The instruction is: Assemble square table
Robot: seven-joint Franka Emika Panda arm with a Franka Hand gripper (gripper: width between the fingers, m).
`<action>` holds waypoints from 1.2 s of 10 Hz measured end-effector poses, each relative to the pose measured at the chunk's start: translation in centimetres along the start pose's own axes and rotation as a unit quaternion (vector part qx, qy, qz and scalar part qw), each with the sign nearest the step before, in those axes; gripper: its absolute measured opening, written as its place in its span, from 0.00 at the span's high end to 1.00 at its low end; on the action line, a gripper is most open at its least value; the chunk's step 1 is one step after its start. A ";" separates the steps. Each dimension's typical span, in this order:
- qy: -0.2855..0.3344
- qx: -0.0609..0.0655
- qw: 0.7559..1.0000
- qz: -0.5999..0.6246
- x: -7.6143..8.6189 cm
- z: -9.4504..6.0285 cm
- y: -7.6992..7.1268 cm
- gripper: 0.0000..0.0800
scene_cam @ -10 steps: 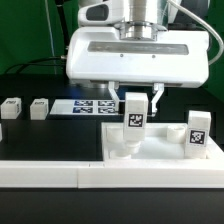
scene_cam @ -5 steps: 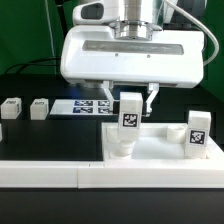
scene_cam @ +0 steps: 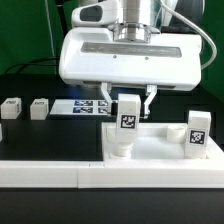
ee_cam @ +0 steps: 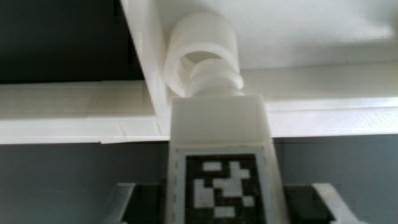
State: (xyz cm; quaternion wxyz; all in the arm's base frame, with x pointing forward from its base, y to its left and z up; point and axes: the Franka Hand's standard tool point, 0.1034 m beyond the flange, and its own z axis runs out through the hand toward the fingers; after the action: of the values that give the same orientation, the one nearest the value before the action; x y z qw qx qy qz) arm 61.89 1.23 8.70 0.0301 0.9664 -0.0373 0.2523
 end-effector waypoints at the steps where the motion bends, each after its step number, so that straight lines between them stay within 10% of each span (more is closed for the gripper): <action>1: 0.009 -0.001 1.000 -0.001 0.1 0.1 -0.1 0.64; 12: 0.021 -0.004 1.000 -0.011 -0.3 -0.1 0.3 0.64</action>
Offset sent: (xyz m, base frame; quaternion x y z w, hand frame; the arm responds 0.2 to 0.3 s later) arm -0.0045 -0.0027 0.0022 0.0022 -0.0027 -0.0026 1.0000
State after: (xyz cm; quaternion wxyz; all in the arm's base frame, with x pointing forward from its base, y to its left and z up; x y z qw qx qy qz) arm 61.52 0.97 8.66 0.0373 0.9612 -0.0274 0.2719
